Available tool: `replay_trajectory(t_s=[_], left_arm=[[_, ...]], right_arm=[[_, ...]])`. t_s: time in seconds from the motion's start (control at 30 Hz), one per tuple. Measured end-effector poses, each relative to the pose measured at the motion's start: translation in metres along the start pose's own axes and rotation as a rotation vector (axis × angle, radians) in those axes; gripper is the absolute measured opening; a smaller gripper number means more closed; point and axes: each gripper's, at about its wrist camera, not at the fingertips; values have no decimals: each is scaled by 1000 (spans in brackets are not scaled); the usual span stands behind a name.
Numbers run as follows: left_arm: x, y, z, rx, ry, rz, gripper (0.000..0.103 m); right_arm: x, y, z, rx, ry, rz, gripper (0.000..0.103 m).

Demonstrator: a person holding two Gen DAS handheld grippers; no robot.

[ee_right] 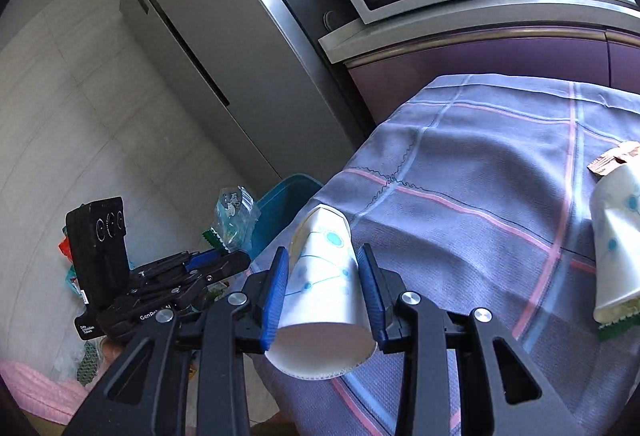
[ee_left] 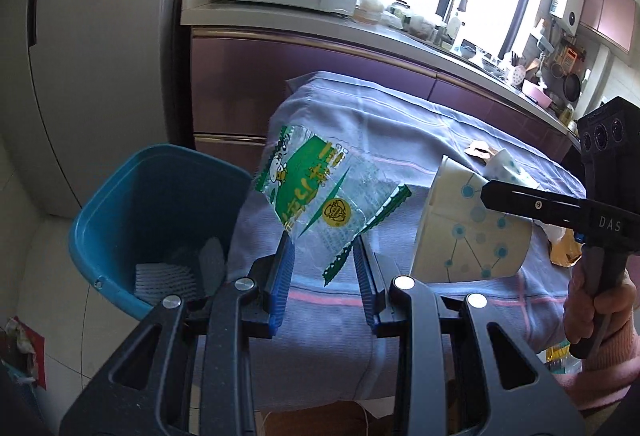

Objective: Collect trash
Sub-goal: 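Drop the wrapper from the left tool and the cup from the right tool into the bin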

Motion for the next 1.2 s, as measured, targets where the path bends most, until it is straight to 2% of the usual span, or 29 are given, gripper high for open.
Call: replay_trajectory(t_s=[0.33,0.5,0.7,1.13,1.2], left_arm=[[45,-3,4,-12,-100,56,31],[69,-6,-3,11,-159,78,31],[90,-7,-18,50,-197,97,31],[127,-10,-56,124,-215,178,31],[132,-10,-61,131,-217,203,34]], right_arm=[[12,-23,-22,8,-51,9,34],[24,-39,-47,29,-104,12,34],[41,-56,-81,47,-131,35,34],[51,-68,-174,168,-114,-21,34],[49,-68,-184,183,-108,-37,34]])
Point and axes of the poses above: each gripper's, at about its wrist camera, not at the fingertips, and z roughly against the way its jaws point, x to its left, y to its underside, and after that the axes turned 4 degrees about z, right-handed
